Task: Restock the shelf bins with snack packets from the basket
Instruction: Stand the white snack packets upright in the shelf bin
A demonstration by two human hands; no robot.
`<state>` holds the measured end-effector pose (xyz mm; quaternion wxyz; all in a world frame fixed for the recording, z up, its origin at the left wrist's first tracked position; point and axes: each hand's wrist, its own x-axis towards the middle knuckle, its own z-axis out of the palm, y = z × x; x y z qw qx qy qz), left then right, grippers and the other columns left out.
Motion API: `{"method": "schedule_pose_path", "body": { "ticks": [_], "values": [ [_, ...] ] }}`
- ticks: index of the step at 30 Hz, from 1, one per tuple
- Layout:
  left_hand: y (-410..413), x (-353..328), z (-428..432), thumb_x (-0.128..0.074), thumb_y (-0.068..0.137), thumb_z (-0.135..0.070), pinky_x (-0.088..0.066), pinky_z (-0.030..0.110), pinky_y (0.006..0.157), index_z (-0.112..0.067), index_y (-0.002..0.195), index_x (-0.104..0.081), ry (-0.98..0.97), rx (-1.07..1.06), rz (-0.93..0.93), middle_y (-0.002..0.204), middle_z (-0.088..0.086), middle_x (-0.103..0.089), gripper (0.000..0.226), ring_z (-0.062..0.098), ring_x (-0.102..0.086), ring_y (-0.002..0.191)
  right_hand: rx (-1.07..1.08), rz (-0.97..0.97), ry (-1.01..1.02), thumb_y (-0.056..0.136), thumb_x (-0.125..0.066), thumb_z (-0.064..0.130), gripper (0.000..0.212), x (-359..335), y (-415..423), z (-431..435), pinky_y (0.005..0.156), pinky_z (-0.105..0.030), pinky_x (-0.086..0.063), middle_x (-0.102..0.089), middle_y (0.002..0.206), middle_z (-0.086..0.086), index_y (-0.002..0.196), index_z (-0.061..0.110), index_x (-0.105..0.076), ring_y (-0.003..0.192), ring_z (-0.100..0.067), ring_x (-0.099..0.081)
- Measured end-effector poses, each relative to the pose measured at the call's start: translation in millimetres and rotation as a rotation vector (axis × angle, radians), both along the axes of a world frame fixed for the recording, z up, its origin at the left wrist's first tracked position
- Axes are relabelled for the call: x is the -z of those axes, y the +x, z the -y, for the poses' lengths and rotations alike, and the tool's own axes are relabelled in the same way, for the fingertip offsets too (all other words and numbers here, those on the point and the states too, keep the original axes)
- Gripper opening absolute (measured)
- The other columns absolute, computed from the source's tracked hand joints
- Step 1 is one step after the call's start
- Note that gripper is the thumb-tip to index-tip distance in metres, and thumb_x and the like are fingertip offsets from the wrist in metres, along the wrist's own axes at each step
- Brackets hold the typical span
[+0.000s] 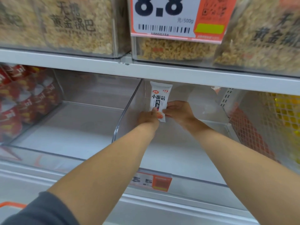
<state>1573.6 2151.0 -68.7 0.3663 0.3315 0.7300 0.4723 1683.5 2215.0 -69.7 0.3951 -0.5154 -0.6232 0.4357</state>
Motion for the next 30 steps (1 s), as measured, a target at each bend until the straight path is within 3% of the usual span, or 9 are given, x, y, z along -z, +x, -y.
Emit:
{"method": "schedule_pose_path", "body": {
  "ticks": [2, 4, 6, 9, 14, 18, 21, 23, 30],
  "values": [
    [0, 2, -3, -0.046, 0.098, -0.047, -0.051, 0.033, 0.067, -0.007, 0.105, -0.066, 0.015, -0.016, 0.087, 0.107, 0.020, -0.069, 0.045, 0.032, -0.063, 0.080, -0.001, -0.079, -0.045, 0.074, -0.075, -0.005, 0.021, -1, -2, 1, 0.086, -0.047, -0.058, -0.075, 0.094, -0.013, 0.076, 0.015, -0.076, 0.089, -0.029, -0.073],
    [1, 3, -3, -0.048, 0.095, -0.051, -0.054, 0.034, 0.067, -0.007, 0.109, -0.065, 0.023, -0.042, 0.152, 0.106, 0.020, -0.070, 0.049, 0.031, -0.065, 0.079, -0.001, -0.109, -0.052, 0.077, -0.072, -0.007, 0.018, -1, -6, 0, 0.087, -0.046, -0.058, -0.074, 0.097, -0.016, 0.088, 0.007, -0.076, 0.089, -0.030, -0.073],
    [1, 7, -8, -0.050, 0.093, -0.053, -0.057, 0.042, 0.083, -0.007, 0.115, -0.064, 0.008, -0.064, 0.196, 0.108, 0.018, -0.069, 0.053, 0.035, -0.068, 0.093, -0.018, -0.095, -0.048, 0.078, -0.069, -0.006, 0.025, -1, -9, 0, 0.087, -0.045, -0.057, -0.075, 0.094, -0.014, 0.082, 0.017, -0.078, 0.089, -0.029, -0.073],
    [2, 7, -9, -0.053, 0.093, -0.053, -0.055, 0.045, 0.089, -0.007, 0.115, -0.063, 0.009, -0.101, 0.242, 0.110, 0.016, -0.068, 0.052, 0.035, -0.068, 0.099, -0.040, -0.034, -0.039, 0.075, -0.066, 0.000, 0.034, 1, -15, -1, 0.087, -0.046, -0.058, -0.077, 0.085, -0.007, 0.066, 0.031, -0.078, 0.089, -0.030, -0.073],
    [2, 5, -8, -0.054, 0.094, -0.049, -0.056, 0.044, 0.088, -0.012, 0.109, -0.063, 0.028, -0.121, 0.291, 0.094, 0.010, -0.065, 0.041, 0.030, -0.066, 0.090, -0.028, 0.003, -0.068, 0.074, -0.067, 0.006, 0.018, 2, -14, -3, 0.086, -0.046, -0.058, -0.076, 0.083, -0.007, 0.077, 0.018, -0.079, 0.086, -0.029, -0.073],
    [2, 2, -5, -0.050, 0.096, -0.047, -0.055, 0.044, 0.089, -0.018, 0.078, -0.058, 0.034, -0.092, 0.262, 0.089, 0.008, -0.064, 0.035, 0.028, -0.063, 0.083, -0.024, -0.008, -0.101, 0.078, -0.066, 0.004, 0.013, -2, -14, 5, 0.090, -0.049, -0.056, -0.075, 0.089, -0.018, 0.073, 0.008, -0.077, 0.094, -0.036, -0.070],
    [1, 1, -5, -0.046, 0.099, -0.045, -0.054, 0.043, 0.092, -0.018, 0.072, -0.055, 0.048, -0.055, 0.221, 0.098, 0.011, -0.067, 0.039, 0.031, -0.066, 0.094, -0.044, -0.087, -0.158, 0.085, -0.063, -0.004, 0.015, -8, -13, 9, 0.093, -0.042, -0.055, -0.073, 0.101, -0.019, 0.093, -0.001, -0.075, 0.097, -0.032, -0.071],
    [2, -2, -3, -0.046, 0.098, -0.048, -0.054, 0.045, 0.091, -0.022, 0.068, -0.056, 0.053, -0.030, 0.218, 0.086, 0.006, -0.065, 0.041, 0.028, -0.063, 0.083, -0.091, -0.136, -0.188, 0.088, -0.062, -0.005, 0.022, -11, -12, 12, 0.094, -0.039, -0.055, -0.072, 0.107, -0.019, 0.107, -0.001, -0.072, 0.097, -0.029, -0.070],
    [2, -5, -8, -0.045, 0.099, -0.046, -0.056, 0.041, 0.089, -0.022, 0.069, -0.054, 0.036, -0.039, 0.309, 0.073, -0.002, -0.058, 0.039, 0.017, -0.053, 0.061, -0.146, -0.108, -0.217, 0.090, -0.059, -0.003, 0.028, -16, -6, 19, 0.070, -0.020, -0.054, -0.070, 0.104, -0.012, 0.116, 0.004, -0.068, 0.093, -0.021, -0.067]
  ]
}}
